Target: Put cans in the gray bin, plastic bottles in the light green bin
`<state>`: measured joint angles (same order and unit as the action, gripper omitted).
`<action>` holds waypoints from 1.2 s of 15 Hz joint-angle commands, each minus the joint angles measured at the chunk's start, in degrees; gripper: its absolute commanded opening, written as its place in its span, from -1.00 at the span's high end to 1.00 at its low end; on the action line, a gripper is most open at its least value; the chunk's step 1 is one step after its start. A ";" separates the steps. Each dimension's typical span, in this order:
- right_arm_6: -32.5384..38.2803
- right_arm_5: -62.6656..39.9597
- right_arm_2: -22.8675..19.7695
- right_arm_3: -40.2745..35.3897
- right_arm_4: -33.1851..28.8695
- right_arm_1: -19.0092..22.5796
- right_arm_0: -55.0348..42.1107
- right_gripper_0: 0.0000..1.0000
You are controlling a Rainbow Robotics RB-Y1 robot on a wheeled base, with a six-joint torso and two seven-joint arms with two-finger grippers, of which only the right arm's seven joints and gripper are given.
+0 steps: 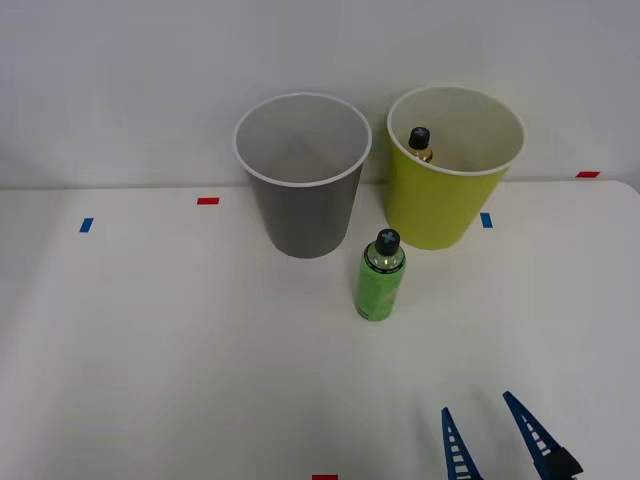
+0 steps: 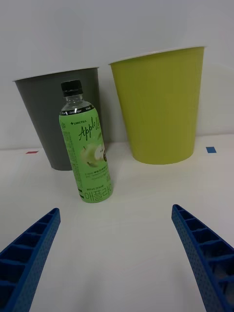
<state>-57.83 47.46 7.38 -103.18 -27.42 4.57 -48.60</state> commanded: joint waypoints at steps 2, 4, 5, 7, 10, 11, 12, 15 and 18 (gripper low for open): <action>0.00 0.00 0.00 0.00 0.00 0.00 0.00 -0.57; 0.00 0.00 0.00 0.00 0.00 0.00 0.00 -0.57; 0.00 0.00 0.00 0.00 0.00 0.00 0.00 -0.57; 0.00 0.00 0.00 0.00 0.00 0.00 0.00 -0.57; 0.00 0.00 0.00 0.00 0.00 0.00 0.00 -0.57; 0.00 0.00 0.00 0.00 0.00 0.00 0.00 -0.57; 0.00 0.00 0.00 0.00 0.00 0.00 0.00 -0.57; 0.00 0.00 0.00 0.00 0.00 0.00 0.00 -0.57; 0.00 0.00 0.00 0.00 0.00 0.00 0.00 -0.57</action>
<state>-57.83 47.46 7.38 -103.18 -27.42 4.57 -48.60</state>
